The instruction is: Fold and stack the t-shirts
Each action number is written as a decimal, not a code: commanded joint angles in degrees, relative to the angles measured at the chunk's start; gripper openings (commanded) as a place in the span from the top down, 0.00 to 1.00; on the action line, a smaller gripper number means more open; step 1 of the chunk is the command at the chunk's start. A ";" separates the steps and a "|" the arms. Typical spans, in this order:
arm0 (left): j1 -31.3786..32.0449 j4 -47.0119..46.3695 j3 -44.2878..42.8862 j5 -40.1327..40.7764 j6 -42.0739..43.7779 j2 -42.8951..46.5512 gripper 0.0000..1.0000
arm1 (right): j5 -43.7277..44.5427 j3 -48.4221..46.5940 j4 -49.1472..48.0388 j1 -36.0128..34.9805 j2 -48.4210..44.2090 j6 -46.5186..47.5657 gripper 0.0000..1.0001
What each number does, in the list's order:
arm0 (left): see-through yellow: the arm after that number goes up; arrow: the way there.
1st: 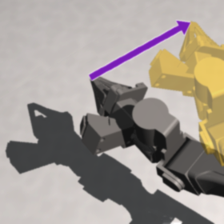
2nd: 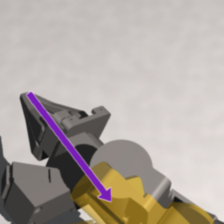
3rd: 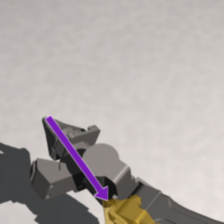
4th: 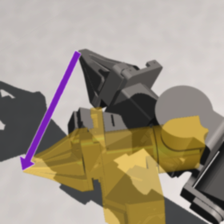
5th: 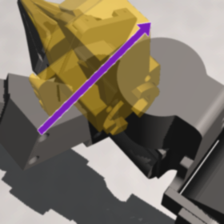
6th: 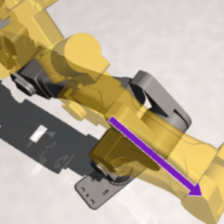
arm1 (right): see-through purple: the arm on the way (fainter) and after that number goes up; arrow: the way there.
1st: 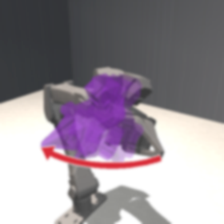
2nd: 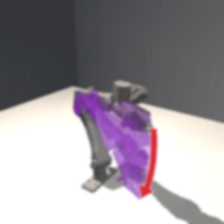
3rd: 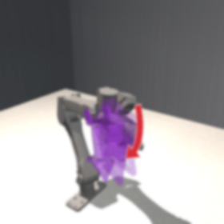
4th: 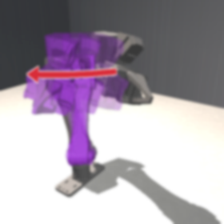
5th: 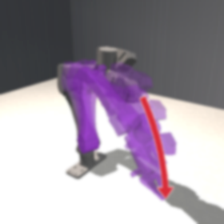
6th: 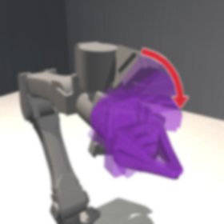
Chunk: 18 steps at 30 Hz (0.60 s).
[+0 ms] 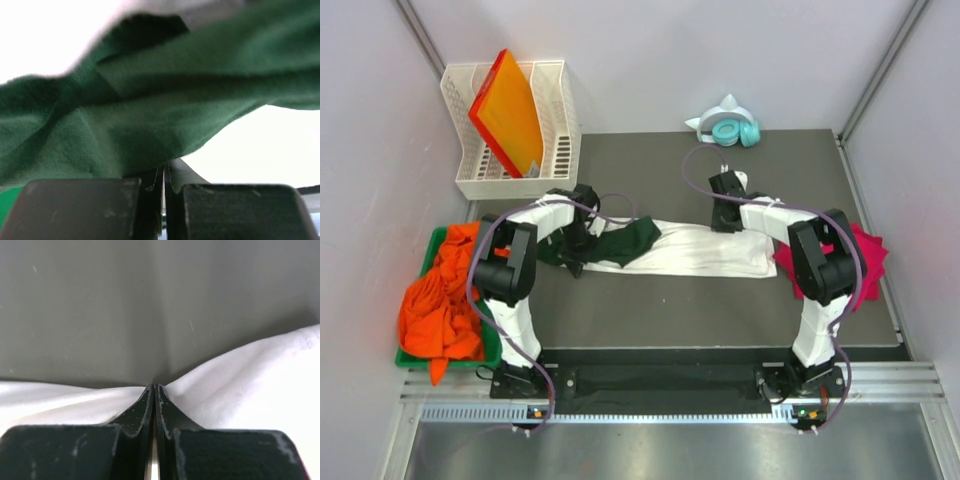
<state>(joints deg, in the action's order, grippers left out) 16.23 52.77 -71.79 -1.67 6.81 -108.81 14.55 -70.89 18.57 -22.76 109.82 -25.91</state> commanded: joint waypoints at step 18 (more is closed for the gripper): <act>2.05 -1.45 -34.01 3.69 1.54 -23.36 1.00 | 0.75 12.09 16.23 -7.90 -9.27 -7.83 1.00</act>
<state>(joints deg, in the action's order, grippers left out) 17.85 61.78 -98.26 1.61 7.27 -125.82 17.12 -62.19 25.52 -26.50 101.80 -31.07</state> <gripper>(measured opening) 0.010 0.004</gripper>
